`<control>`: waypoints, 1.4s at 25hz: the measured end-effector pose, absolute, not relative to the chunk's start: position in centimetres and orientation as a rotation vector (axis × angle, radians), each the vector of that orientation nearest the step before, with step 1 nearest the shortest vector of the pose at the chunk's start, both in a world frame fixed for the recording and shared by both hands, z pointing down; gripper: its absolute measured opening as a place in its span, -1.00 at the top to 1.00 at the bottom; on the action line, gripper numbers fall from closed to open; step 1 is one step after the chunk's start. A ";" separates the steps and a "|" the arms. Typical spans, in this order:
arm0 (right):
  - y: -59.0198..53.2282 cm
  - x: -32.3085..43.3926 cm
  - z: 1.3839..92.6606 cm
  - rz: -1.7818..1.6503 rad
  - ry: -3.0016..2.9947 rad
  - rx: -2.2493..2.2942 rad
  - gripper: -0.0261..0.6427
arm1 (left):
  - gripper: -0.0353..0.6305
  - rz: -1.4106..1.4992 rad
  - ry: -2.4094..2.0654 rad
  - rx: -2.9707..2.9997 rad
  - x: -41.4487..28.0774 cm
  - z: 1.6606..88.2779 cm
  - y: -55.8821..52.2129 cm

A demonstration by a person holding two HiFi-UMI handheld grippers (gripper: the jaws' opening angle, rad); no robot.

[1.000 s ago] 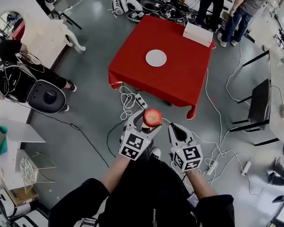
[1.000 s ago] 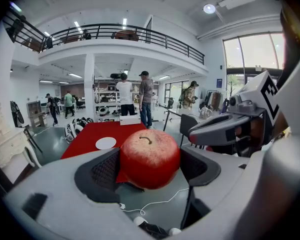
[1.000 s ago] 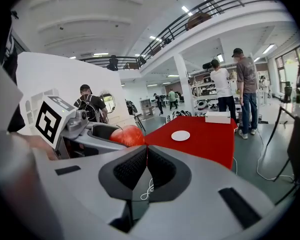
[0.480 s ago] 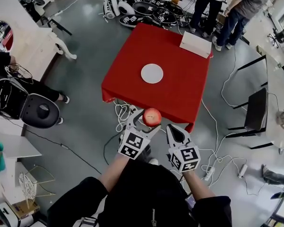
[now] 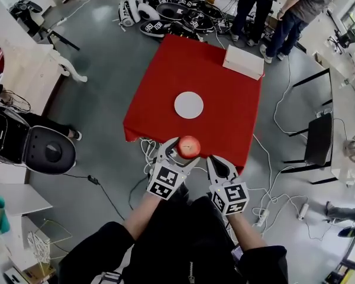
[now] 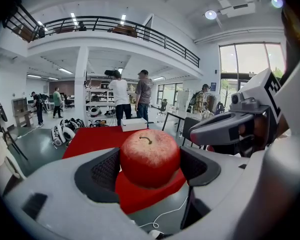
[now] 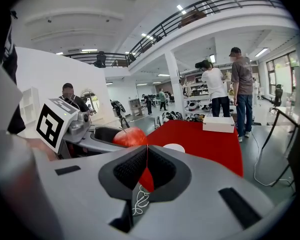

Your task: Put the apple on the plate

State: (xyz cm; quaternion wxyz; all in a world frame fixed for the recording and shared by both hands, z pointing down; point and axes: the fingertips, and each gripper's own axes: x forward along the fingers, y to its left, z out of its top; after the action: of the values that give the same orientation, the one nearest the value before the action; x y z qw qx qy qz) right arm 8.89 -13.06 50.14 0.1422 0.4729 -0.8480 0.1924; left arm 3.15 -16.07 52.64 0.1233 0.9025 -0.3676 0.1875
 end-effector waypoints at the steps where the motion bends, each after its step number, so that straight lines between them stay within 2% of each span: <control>1: -13.4 8.8 50.2 0.556 -2.445 1.367 0.89 | -0.24 0.549 -1.069 2.633 3.0 52.7 -16.5; 25: -26.2 8.4 50.4 0.579 -2.518 1.218 0.89 | -0.24 0.587 -1.195 2.523 2.4 53.4 -27.7; 35: -31.1 10.7 50.2 0.584 -2.572 1.123 0.89 | -0.24 0.619 -1.290 2.462 4.0 53.8 -32.3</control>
State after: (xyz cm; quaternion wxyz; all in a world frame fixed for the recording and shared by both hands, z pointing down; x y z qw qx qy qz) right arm 10.70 -31.10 50.19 0.1369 0.3881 -0.8888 0.2018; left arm 4.01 -32.29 53.84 0.1467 0.8552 -0.4481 0.2151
